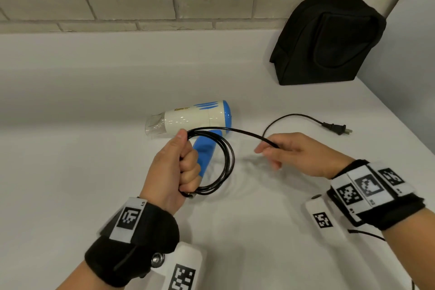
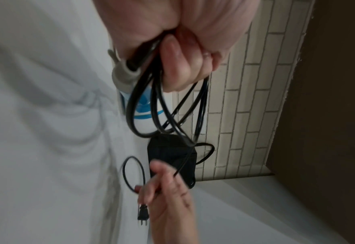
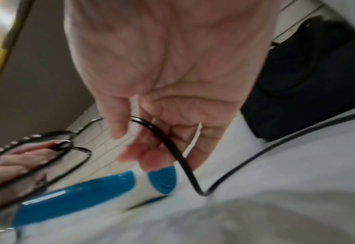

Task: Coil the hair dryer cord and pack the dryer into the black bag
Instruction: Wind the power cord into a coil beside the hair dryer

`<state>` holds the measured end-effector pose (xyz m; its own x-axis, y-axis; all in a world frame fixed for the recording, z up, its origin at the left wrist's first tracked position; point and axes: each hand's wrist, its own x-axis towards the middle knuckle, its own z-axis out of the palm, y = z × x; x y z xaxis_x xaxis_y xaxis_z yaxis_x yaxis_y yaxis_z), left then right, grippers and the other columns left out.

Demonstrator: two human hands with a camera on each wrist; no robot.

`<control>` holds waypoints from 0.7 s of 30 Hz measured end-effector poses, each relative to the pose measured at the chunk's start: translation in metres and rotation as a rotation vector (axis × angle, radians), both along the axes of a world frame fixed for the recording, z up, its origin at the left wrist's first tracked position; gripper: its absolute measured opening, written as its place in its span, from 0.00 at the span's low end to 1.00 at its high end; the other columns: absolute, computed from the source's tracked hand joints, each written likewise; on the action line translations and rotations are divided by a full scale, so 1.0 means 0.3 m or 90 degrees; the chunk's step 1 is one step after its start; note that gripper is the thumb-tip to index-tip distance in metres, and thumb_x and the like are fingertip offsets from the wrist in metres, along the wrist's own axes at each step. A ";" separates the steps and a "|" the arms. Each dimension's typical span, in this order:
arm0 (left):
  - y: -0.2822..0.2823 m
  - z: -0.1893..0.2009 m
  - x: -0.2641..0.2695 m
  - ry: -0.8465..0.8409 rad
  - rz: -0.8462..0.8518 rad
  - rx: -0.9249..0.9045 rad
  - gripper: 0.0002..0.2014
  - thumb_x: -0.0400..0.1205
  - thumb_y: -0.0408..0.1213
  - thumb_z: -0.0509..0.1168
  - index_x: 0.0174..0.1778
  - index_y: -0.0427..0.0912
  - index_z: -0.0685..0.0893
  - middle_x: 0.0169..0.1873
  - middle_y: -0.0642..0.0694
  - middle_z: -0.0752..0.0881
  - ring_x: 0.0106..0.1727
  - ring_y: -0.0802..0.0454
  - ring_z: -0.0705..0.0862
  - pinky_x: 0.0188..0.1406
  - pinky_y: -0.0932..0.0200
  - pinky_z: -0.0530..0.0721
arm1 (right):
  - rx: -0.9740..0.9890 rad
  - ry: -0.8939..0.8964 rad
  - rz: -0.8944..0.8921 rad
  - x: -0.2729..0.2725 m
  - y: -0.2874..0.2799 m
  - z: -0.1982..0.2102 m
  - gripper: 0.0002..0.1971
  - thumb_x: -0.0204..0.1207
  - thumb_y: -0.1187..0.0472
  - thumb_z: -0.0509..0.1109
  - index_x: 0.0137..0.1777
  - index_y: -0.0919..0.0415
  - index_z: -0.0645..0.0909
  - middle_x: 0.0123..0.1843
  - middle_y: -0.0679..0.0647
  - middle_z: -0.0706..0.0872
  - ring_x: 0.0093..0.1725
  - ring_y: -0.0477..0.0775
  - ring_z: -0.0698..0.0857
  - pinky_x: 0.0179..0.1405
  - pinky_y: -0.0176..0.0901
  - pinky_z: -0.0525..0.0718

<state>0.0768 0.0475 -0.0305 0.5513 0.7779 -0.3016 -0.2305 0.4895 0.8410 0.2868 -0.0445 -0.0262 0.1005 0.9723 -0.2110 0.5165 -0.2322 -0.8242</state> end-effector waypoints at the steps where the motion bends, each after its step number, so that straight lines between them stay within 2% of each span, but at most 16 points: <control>1: 0.005 0.005 -0.007 -0.007 0.014 -0.008 0.24 0.83 0.47 0.49 0.18 0.49 0.60 0.09 0.58 0.60 0.09 0.63 0.54 0.13 0.73 0.48 | 0.010 -0.019 -0.032 0.027 -0.013 -0.007 0.06 0.76 0.59 0.64 0.43 0.53 0.83 0.26 0.48 0.78 0.32 0.46 0.78 0.43 0.40 0.77; 3: 0.003 0.009 -0.013 -0.022 0.042 -0.022 0.24 0.83 0.47 0.49 0.18 0.49 0.60 0.09 0.57 0.59 0.11 0.61 0.50 0.12 0.73 0.48 | 0.044 -0.034 -0.110 0.071 -0.033 -0.017 0.09 0.76 0.61 0.65 0.35 0.55 0.82 0.23 0.51 0.75 0.26 0.47 0.74 0.37 0.46 0.75; 6: -0.017 0.006 0.000 -0.052 0.078 -0.050 0.25 0.83 0.48 0.50 0.17 0.49 0.60 0.09 0.57 0.60 0.17 0.56 0.47 0.14 0.69 0.46 | 0.163 -0.020 -0.249 0.099 -0.033 -0.021 0.06 0.72 0.63 0.69 0.35 0.54 0.81 0.17 0.49 0.71 0.17 0.44 0.68 0.23 0.33 0.69; 8: -0.029 0.009 0.013 -0.064 0.095 -0.042 0.25 0.83 0.48 0.49 0.17 0.49 0.60 0.09 0.57 0.59 0.14 0.58 0.48 0.13 0.67 0.47 | 0.235 -0.101 -0.302 0.080 -0.019 -0.023 0.03 0.70 0.60 0.72 0.36 0.55 0.82 0.20 0.50 0.75 0.21 0.47 0.72 0.23 0.28 0.70; 9: -0.033 0.015 0.020 -0.066 0.099 -0.026 0.25 0.83 0.49 0.48 0.18 0.49 0.60 0.09 0.56 0.59 0.13 0.60 0.50 0.13 0.67 0.47 | 0.251 -0.171 -0.294 0.055 -0.012 -0.019 0.04 0.70 0.58 0.72 0.36 0.57 0.83 0.23 0.53 0.79 0.24 0.48 0.75 0.26 0.29 0.73; 11: -0.040 0.031 0.035 -0.063 0.100 0.026 0.24 0.84 0.49 0.46 0.19 0.48 0.59 0.10 0.56 0.59 0.12 0.62 0.53 0.14 0.67 0.47 | 0.228 -0.348 -0.211 -0.012 -0.007 -0.011 0.09 0.71 0.54 0.71 0.37 0.60 0.84 0.30 0.55 0.87 0.30 0.51 0.82 0.34 0.42 0.81; 13: -0.051 0.045 0.050 -0.046 0.094 0.096 0.24 0.83 0.50 0.45 0.19 0.49 0.60 0.10 0.56 0.60 0.12 0.62 0.54 0.15 0.66 0.49 | 0.145 -0.495 -0.098 -0.094 -0.005 -0.003 0.10 0.75 0.53 0.66 0.40 0.60 0.82 0.36 0.55 0.88 0.37 0.60 0.85 0.34 0.48 0.80; 15: -0.064 0.056 0.062 -0.018 0.081 0.182 0.24 0.82 0.54 0.46 0.18 0.51 0.60 0.10 0.56 0.61 0.12 0.62 0.55 0.14 0.68 0.52 | 0.122 -0.568 -0.022 -0.172 -0.006 0.007 0.07 0.75 0.59 0.63 0.42 0.61 0.79 0.38 0.57 0.86 0.37 0.65 0.85 0.29 0.46 0.74; 16: -0.069 0.060 0.067 -0.006 0.073 0.226 0.23 0.80 0.56 0.48 0.20 0.51 0.60 0.11 0.56 0.62 0.13 0.62 0.55 0.13 0.68 0.53 | 0.095 -0.595 0.014 -0.209 -0.014 0.021 0.03 0.71 0.63 0.66 0.39 0.62 0.78 0.35 0.57 0.84 0.32 0.65 0.85 0.24 0.44 0.70; 17: -0.074 0.063 0.071 0.006 0.064 0.264 0.21 0.77 0.57 0.50 0.22 0.51 0.61 0.12 0.56 0.63 0.14 0.62 0.56 0.13 0.68 0.56 | 0.078 -0.601 0.029 -0.240 -0.027 0.035 0.03 0.63 0.66 0.70 0.34 0.62 0.78 0.29 0.55 0.82 0.25 0.62 0.83 0.17 0.40 0.63; 18: -0.077 0.065 0.074 0.019 0.054 0.300 0.18 0.75 0.56 0.51 0.24 0.51 0.61 0.12 0.55 0.64 0.14 0.62 0.57 0.12 0.68 0.58 | 0.080 -0.619 0.046 -0.265 -0.037 0.046 0.08 0.53 0.68 0.74 0.30 0.60 0.78 0.25 0.53 0.80 0.18 0.58 0.80 0.14 0.35 0.53; 19: -0.081 0.063 0.080 0.034 0.044 0.339 0.15 0.75 0.54 0.51 0.25 0.51 0.63 0.13 0.55 0.65 0.14 0.61 0.59 0.13 0.69 0.60 | 0.082 -0.659 0.062 -0.283 -0.045 0.059 0.11 0.45 0.69 0.75 0.27 0.58 0.79 0.22 0.51 0.78 0.14 0.53 0.76 0.15 0.34 0.43; 21: -0.095 0.052 0.093 0.086 0.024 0.443 0.14 0.77 0.53 0.51 0.28 0.52 0.65 0.15 0.55 0.69 0.16 0.60 0.65 0.17 0.72 0.65 | 0.092 -0.705 0.078 -0.315 -0.062 0.086 0.15 0.36 0.71 0.71 0.25 0.55 0.79 0.18 0.49 0.76 0.11 0.50 0.72 0.22 0.34 0.34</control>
